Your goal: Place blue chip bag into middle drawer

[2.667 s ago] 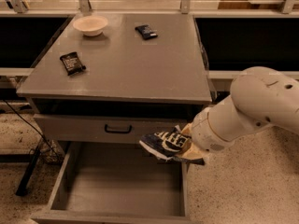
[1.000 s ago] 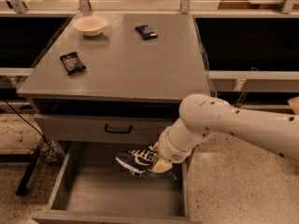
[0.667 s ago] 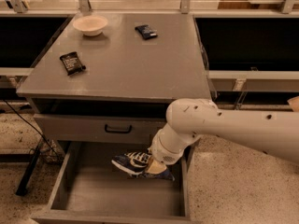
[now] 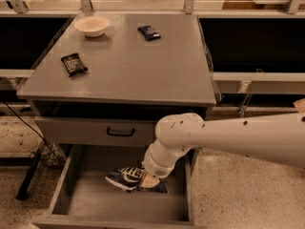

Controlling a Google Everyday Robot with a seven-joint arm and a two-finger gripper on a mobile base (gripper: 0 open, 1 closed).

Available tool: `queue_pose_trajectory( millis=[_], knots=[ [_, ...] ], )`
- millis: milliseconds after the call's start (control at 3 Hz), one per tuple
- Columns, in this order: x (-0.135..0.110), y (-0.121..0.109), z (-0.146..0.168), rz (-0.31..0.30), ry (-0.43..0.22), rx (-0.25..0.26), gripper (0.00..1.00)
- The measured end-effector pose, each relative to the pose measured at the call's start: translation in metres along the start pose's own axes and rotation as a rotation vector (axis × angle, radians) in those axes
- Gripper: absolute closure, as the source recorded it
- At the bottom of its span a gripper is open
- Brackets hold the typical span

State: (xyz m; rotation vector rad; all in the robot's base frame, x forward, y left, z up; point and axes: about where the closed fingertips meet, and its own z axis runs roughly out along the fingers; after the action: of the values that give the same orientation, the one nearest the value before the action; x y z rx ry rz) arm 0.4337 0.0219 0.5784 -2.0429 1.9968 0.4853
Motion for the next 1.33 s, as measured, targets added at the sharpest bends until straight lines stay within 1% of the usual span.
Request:
queue_pose_trajectory(
  millis=[333, 1000, 1333],
  knots=[
    [0.000, 0.000, 0.000, 0.000, 0.000, 0.000, 1.00],
    [0.003, 0.017, 0.047, 0.043, -0.021, -0.068, 1.00],
    [0.002, 0.008, 0.072, 0.059, -0.034, -0.096, 1.00]
  ],
)
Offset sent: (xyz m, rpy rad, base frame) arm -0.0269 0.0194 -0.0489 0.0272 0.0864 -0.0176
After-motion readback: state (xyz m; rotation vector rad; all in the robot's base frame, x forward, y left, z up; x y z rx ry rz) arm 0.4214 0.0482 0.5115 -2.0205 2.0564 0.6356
